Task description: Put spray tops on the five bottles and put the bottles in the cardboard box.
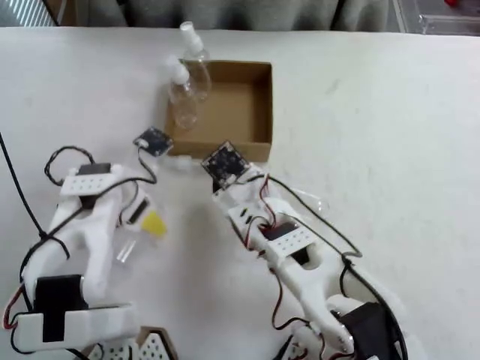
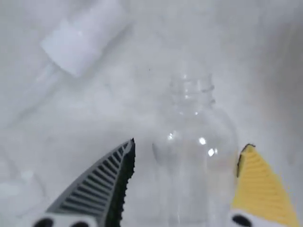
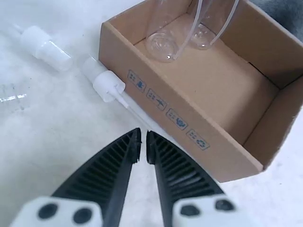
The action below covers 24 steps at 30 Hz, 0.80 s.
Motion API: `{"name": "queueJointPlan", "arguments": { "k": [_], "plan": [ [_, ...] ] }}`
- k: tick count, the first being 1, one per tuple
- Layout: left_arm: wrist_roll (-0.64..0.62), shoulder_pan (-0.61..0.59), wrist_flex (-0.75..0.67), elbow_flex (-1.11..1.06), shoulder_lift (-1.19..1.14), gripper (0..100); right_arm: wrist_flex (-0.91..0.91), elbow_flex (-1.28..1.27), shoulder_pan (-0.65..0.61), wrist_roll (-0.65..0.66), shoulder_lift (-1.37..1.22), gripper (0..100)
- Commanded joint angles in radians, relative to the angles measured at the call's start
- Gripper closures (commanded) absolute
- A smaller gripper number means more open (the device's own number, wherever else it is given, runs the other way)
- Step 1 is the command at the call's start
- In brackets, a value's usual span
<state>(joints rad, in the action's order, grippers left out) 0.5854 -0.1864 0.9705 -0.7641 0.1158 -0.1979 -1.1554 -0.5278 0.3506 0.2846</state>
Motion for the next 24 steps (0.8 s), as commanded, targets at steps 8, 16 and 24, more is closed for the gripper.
{"name": "queueJointPlan", "arguments": {
  "k": [8,16,24],
  "plan": [
    [-0.087,0.077,-0.037,0.075,0.002,67,0.005,0.038,0.012,-0.003,0.041,98.3],
    [-0.086,0.062,-0.060,0.063,0.002,67,0.005,0.038,0.012,-0.003,0.045,98.3],
    [-0.009,0.035,-0.057,0.034,0.012,67,0.005,0.038,0.012,-0.003,0.041,98.3]
  ]
}}
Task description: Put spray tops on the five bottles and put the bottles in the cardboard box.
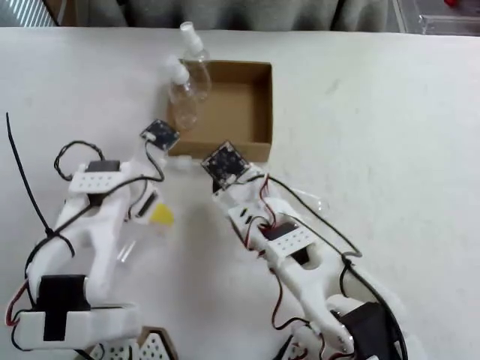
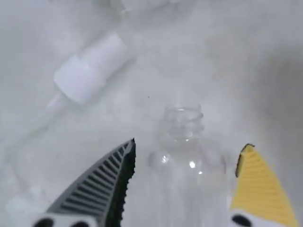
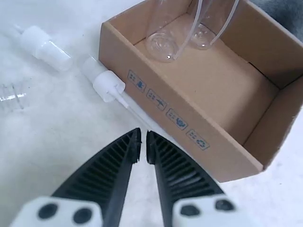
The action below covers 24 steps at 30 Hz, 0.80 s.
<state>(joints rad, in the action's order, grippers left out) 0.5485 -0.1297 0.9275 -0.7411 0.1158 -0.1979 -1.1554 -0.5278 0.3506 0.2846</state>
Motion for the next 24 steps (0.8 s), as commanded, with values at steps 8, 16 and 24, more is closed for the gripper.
{"name": "queueJointPlan", "arguments": {
  "k": [8,16,24],
  "plan": [
    [0.031,-0.030,0.015,0.011,0.012,67,0.005,0.038,0.012,-0.003,0.041,98.3],
    [0.083,-0.024,0.018,0.012,0.004,73,0.005,0.038,0.012,-0.003,0.044,98.3],
    [0.084,-0.005,0.032,0.011,0.002,77,0.005,0.038,0.012,-0.003,0.039,98.3]
  ]
}}
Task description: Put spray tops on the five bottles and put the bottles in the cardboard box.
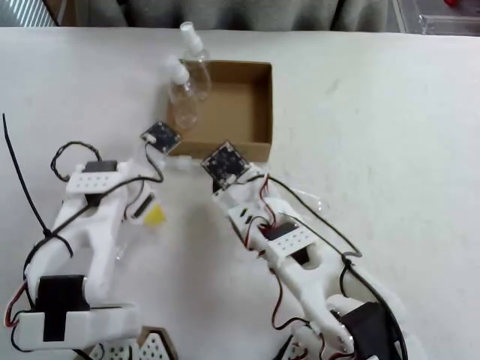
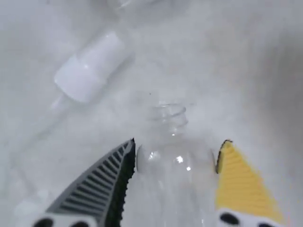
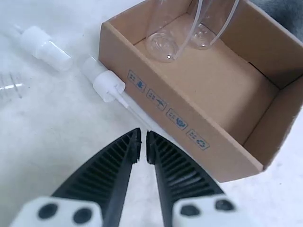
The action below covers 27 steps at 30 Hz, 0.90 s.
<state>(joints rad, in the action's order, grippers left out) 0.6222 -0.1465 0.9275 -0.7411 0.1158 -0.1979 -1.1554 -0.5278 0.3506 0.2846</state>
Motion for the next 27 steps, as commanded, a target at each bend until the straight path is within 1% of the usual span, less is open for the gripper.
{"name": "queueJointPlan", "arguments": {
  "k": [1,4,6,8,10,12,13,14,17,18,19,22,27],
  "plan": [
    [0.011,0.010,0.034,0.011,0.002,80,0.005,0.038,0.012,-0.003,0.039,98.3],
    [0.011,0.007,0.035,0.011,0.002,90,0.005,0.038,0.012,-0.003,0.039,98.3],
    [0.011,0.005,0.035,0.011,0.002,95,0.005,0.038,0.012,-0.003,0.039,98.3],
    [0.009,0.005,0.035,0.011,0.002,97,0.005,0.038,0.012,-0.003,0.039,98.3],
    [0.008,0.005,0.035,0.011,0.002,96,0.005,0.038,0.012,-0.003,0.039,98.3],
    [0.003,0.002,0.035,0.011,0.005,93,0.005,0.038,0.012,-0.003,0.039,98.3],
    [0.002,-0.007,0.037,0.011,0.010,90,0.005,0.038,0.012,-0.003,0.039,98.3],
    [0.000,-0.018,0.037,0.011,0.012,85,0.005,0.038,0.012,-0.003,0.039,98.3],
    [-0.002,-0.030,0.055,0.015,0.012,66,0.005,0.038,0.012,-0.003,0.039,98.3],
    [-0.002,-0.030,0.055,0.015,0.012,62,0.005,0.038,0.012,-0.003,0.039,98.3],
    [-0.002,-0.031,0.055,0.015,0.012,60,0.005,0.038,0.012,-0.003,0.039,98.3],
    [0.008,-0.030,0.057,0.014,0.013,63,0.005,0.038,0.012,-0.003,0.039,98.3],
    [0.012,-0.028,0.057,0.012,0.015,63,0.005,0.038,0.012,-0.003,0.041,98.3]
  ]
}}
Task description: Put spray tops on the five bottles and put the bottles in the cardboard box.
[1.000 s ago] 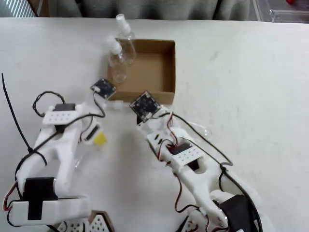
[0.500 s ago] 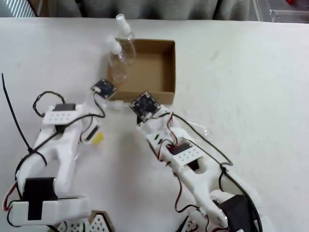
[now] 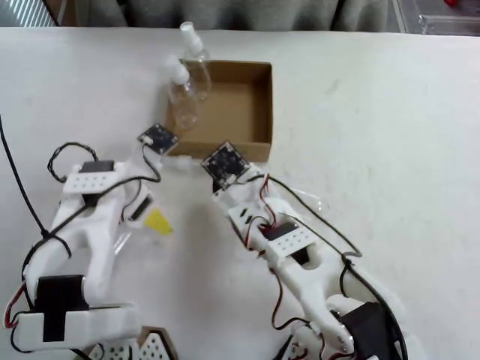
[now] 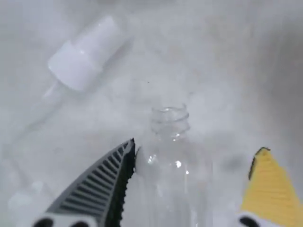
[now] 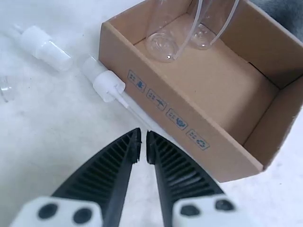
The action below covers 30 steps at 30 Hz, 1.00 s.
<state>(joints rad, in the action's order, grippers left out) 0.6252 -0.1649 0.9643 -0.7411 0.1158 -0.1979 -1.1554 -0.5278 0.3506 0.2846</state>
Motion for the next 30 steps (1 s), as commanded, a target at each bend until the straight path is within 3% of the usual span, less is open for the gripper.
{"name": "queueJointPlan", "arguments": {
  "k": [1,7,14,26,30],
  "plan": [
    [0.009,-0.008,0.020,0.012,0.015,63,0.005,0.038,0.012,-0.003,0.041,98.3],
    [0.029,-0.015,0.023,-0.002,0.027,64,0.005,0.038,0.012,-0.003,0.041,98.3],
    [0.028,-0.015,-0.068,-0.166,0.219,63,0.005,0.038,0.010,-0.003,0.042,98.3],
    [0.026,-0.027,-0.002,-0.043,0.058,64,0.007,0.038,0.010,-0.003,0.039,98.3],
    [0.035,-0.027,-0.003,-0.043,0.058,70,0.007,0.038,0.010,-0.003,0.039,98.3]
  ]
}}
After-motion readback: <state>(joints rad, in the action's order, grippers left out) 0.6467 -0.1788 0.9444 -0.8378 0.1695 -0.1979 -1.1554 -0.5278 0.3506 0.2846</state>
